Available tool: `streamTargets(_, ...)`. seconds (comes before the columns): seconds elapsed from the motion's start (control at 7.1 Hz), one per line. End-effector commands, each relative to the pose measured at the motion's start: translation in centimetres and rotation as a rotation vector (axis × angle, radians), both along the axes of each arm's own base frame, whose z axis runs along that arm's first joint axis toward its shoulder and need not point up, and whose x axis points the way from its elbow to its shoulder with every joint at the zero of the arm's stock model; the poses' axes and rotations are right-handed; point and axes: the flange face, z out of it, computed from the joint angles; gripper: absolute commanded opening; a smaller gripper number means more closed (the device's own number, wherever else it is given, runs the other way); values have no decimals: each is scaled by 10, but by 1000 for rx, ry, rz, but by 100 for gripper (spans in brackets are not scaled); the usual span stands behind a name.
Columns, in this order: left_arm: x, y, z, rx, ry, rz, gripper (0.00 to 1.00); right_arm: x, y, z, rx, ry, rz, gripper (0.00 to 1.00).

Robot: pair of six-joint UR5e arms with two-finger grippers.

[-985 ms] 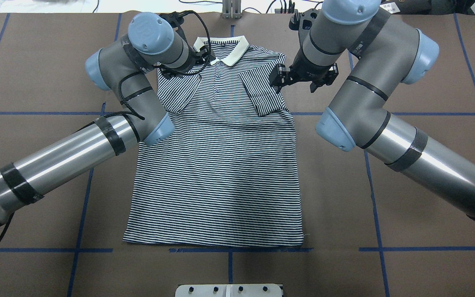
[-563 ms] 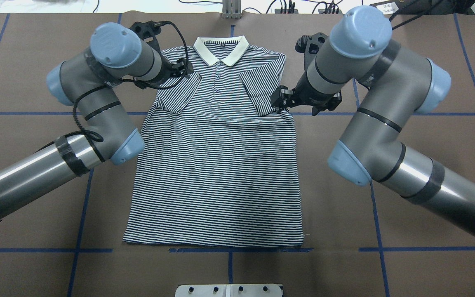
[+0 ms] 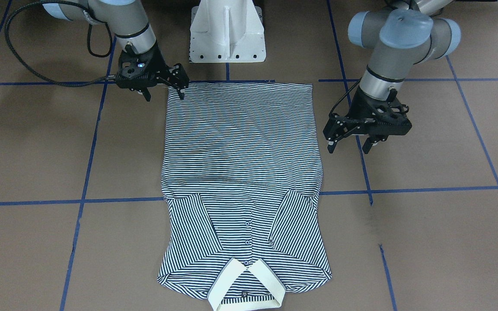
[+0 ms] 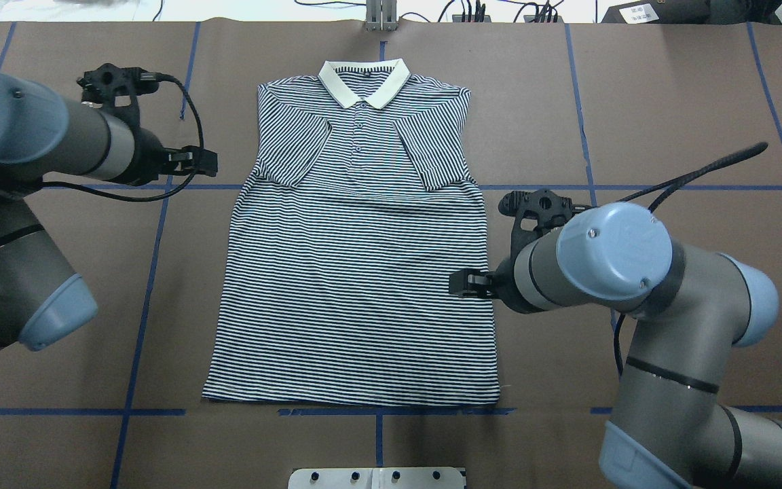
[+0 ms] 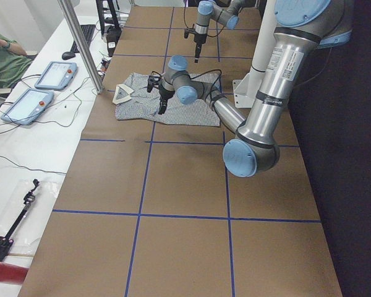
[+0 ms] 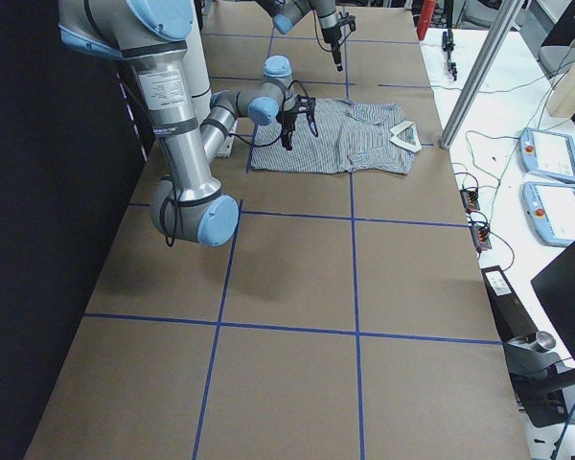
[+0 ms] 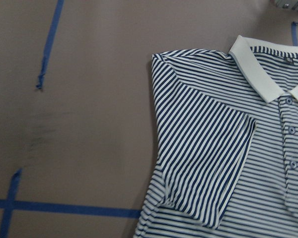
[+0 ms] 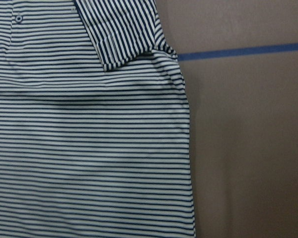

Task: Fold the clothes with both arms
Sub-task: 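Move both grippers down to the shirt hem corners nearest the robot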

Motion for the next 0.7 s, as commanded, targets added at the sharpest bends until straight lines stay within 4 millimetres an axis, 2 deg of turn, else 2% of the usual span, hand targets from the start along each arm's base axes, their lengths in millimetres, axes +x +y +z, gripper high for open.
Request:
streamTargets(0.0,-22,14,3,22,-1,17,100,-21,50,30,-8,60,11,100)
streamTargets(0.28,-22,14,3,22,-1,17,100,-56,74,54,-13,121,-34,100)
streamTargets(0.56,-19,13,7,15,-7,20,100,-64,81,62,-19,137,-56,100)
